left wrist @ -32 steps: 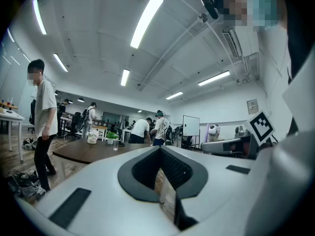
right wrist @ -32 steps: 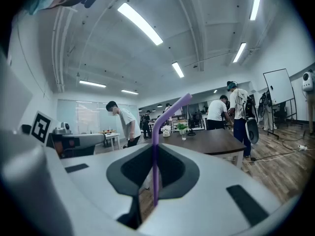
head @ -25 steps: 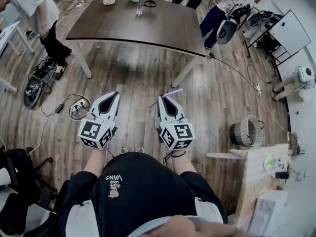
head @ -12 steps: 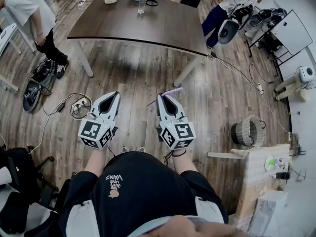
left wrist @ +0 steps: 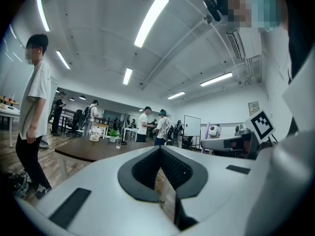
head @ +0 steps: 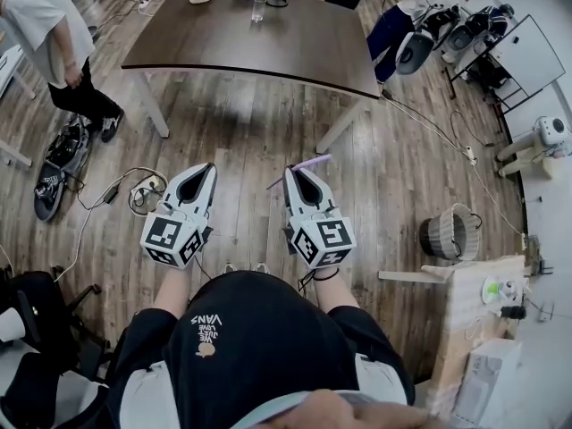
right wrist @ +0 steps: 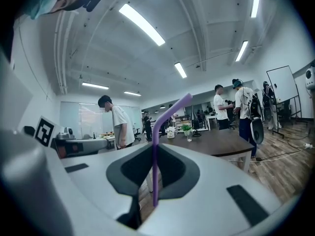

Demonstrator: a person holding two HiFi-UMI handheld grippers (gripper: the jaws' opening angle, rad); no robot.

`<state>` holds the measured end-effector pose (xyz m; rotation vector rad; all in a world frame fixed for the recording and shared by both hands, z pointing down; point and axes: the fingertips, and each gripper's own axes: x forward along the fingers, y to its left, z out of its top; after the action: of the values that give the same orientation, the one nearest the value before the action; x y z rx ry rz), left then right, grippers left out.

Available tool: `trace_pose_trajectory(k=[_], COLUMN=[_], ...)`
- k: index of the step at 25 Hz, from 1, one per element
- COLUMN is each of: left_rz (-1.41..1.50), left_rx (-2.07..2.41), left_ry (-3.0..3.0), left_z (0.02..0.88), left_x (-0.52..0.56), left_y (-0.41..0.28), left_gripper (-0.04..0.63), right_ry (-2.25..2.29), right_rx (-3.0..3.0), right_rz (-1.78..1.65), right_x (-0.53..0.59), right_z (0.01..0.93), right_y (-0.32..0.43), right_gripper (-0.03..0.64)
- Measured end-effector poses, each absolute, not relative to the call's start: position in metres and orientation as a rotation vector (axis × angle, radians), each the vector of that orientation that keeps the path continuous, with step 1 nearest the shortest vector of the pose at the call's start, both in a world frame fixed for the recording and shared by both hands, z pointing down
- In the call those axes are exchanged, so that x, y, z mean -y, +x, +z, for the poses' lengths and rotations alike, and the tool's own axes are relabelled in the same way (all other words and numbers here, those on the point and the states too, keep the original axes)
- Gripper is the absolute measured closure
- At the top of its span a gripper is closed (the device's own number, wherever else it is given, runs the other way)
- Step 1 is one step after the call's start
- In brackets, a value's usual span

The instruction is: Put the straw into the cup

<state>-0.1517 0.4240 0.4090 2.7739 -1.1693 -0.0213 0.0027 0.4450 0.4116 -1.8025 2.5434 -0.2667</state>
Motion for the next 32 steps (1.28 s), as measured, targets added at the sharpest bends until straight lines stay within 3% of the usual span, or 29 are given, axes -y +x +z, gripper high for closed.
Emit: trace_pose_trajectory(k=[14,32], left_rz=[0.005,0.008], left_rx=[1.140,1.197], left_ry=[2.770,2.764], left_z=[0.421,0.423], left_x=[-0.387,-0.290], left_y=[-0.182,-0.118], left_gripper=[0.584,0.584], right_ry=[-1.851,-1.798], right_rx=[-2.513,-2.549], right_rz=[-0.300,-0.285], right_x=[-0.415,-0.311], right_z=[0.421,0.425], right_y=[-0.024,0.040], right_gripper=[0.580,0.580])
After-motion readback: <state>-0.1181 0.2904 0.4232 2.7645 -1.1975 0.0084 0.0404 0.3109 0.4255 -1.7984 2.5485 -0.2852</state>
